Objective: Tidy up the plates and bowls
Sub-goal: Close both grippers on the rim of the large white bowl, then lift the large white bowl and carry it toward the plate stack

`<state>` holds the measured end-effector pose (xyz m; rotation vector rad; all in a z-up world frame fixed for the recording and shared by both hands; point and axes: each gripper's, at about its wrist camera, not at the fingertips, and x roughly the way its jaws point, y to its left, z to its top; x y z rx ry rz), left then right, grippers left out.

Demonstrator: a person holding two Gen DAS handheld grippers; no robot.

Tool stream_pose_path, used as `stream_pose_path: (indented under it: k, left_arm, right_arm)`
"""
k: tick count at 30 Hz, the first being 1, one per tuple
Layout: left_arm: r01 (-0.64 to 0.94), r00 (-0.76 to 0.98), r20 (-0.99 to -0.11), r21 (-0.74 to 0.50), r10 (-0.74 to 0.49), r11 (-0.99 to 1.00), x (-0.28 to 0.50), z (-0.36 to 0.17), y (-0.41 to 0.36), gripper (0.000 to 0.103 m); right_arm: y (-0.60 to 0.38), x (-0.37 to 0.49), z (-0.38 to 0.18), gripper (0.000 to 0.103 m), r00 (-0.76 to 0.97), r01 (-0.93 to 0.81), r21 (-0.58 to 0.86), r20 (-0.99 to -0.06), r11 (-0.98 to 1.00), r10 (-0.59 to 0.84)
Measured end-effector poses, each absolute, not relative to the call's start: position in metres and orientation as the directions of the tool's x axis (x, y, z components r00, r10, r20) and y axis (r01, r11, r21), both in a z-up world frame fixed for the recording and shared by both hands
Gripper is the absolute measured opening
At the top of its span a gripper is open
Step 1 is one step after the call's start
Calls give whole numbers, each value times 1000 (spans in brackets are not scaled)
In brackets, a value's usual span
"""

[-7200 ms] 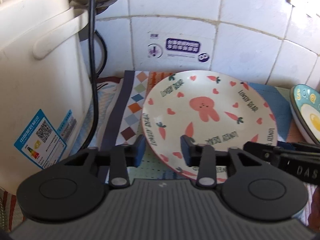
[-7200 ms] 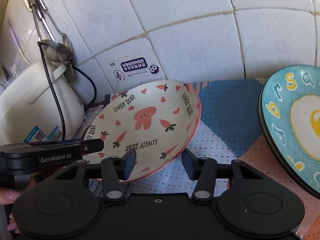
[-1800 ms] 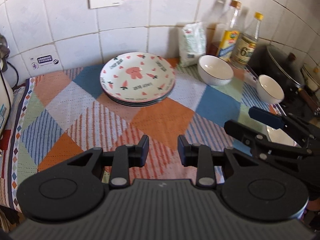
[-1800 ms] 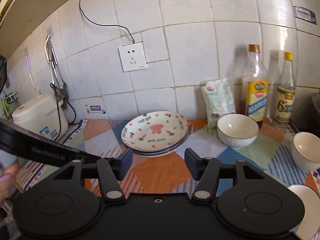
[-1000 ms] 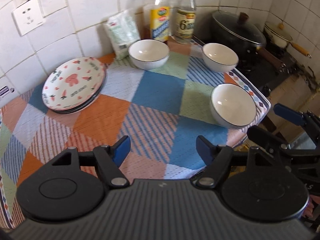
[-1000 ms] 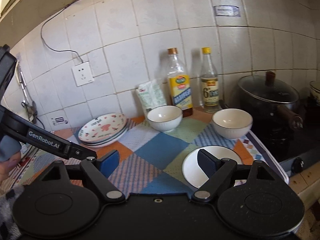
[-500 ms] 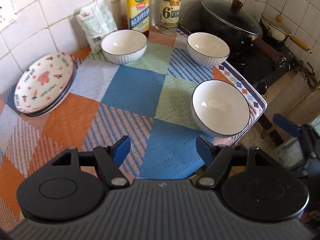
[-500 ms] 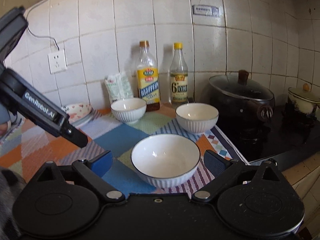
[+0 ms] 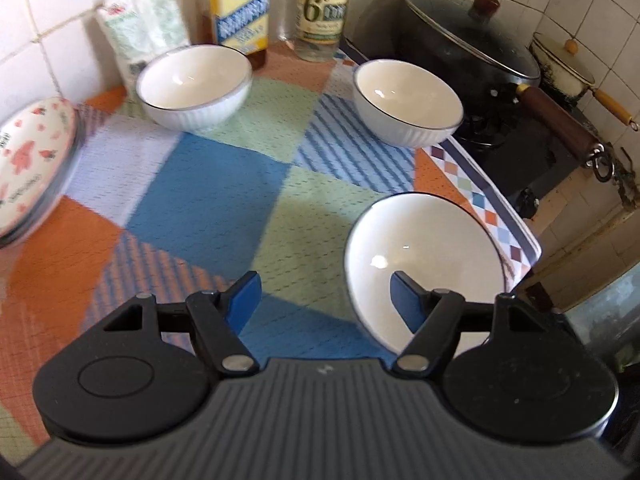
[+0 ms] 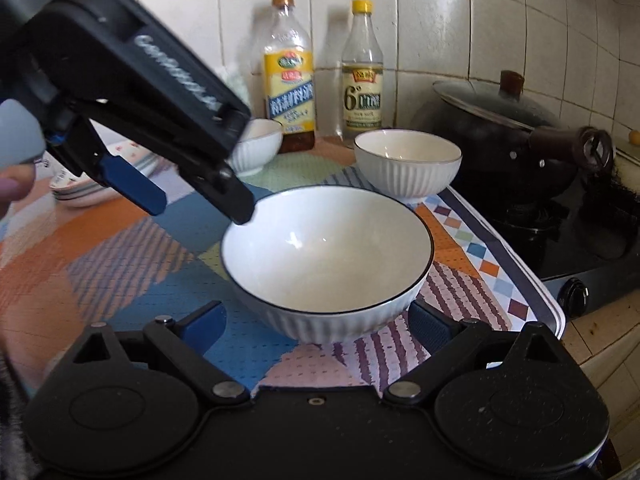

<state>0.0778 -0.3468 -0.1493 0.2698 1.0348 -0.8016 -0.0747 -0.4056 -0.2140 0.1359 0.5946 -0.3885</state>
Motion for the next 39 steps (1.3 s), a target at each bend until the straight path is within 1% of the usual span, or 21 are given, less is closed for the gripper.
stream_pose_path:
  k: [2, 4, 5, 7, 11, 14, 16, 21, 24, 30, 39]
  left_arm:
    - [708, 241, -844, -183, -478, 682, 78, -155, -351, 66]
    - [707, 234, -846, -190, -479, 682, 78, -160, -354, 57]
    - [707, 233, -848, -189, -477, 681, 78, -162, -355, 54]
    - [705, 231, -852, -186, -470, 684, 78, -165, -357, 41]
    - [703, 228, -853, -189, -469, 685, 80, -170, -359, 31]
    - [703, 218, -846, -209, -486, 680, 81, -171, -359, 12]
    - [701, 220, -834, -226, -506, 677, 81, -170, -357, 9]
    - [698, 226, -834, -222, -503, 681, 82, -172, -356, 8]
    - [699, 232, -832, -218, -504, 681, 81, -172, -355, 7]
    - [704, 258, -826, -195, -502, 683, 75, -161, -343, 8]
    - [703, 290, -808, -183, -513, 687, 78, -137, -301, 9]
  right_arm:
    - [-411, -70, -218, 99, 756, 397, 25, -575, 917, -312]
    - [-415, -66, -222, 99, 751, 399, 23, -581, 917, -313]
    - [-416, -64, -224, 99, 749, 400, 21, -583, 916, -314]
    - [-420, -61, -228, 99, 748, 402, 24, -585, 915, -313]
    - [-427, -58, -231, 100, 753, 410, 44, -579, 911, -311]
    - [-428, -56, -233, 100, 756, 409, 40, -574, 912, -314]
    - [-429, -53, -234, 100, 758, 408, 37, -571, 912, -315]
    - [-433, -45, -233, 100, 763, 385, 33, -573, 922, -299]
    - [-431, -43, -234, 100, 761, 386, 17, -571, 922, -308]
    - [-429, -44, -228, 100, 763, 383, 70, -586, 921, -272]
    - [-398, -38, -211, 100, 796, 328, 66, -556, 943, -238]
